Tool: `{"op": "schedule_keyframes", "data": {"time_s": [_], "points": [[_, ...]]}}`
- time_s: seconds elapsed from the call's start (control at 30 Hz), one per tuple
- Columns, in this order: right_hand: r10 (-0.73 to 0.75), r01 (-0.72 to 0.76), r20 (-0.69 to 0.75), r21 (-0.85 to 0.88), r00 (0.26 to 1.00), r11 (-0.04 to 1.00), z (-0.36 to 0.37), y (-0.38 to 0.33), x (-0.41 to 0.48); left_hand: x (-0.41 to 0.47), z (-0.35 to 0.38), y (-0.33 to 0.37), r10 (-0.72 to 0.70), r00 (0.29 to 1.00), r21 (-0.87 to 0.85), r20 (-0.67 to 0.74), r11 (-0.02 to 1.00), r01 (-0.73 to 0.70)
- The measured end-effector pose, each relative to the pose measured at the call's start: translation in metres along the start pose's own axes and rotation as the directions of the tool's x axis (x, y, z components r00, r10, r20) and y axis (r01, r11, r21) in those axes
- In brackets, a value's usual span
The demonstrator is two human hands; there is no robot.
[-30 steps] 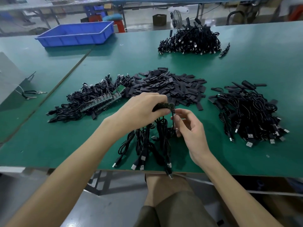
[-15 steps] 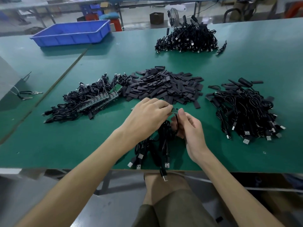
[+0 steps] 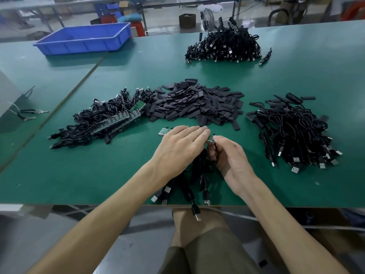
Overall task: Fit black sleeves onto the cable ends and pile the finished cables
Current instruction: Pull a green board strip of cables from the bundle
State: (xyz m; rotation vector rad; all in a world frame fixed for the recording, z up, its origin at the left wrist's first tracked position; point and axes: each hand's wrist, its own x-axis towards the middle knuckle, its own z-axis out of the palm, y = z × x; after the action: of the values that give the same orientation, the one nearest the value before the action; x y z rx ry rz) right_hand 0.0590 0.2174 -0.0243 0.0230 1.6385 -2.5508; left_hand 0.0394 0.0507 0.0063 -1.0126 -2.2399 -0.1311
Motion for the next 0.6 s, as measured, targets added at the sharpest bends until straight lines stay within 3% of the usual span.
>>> {"op": "schedule_keyframes", "data": {"time_s": [0.6], "points": [[0.124,-0.127,0.03,0.146,0.992,0.981,0.0003,-0.0084,-0.0022,0.0005,0.0101,0.0108,-0.048,0.994,0.023,-0.099,0.998,0.051]]}}
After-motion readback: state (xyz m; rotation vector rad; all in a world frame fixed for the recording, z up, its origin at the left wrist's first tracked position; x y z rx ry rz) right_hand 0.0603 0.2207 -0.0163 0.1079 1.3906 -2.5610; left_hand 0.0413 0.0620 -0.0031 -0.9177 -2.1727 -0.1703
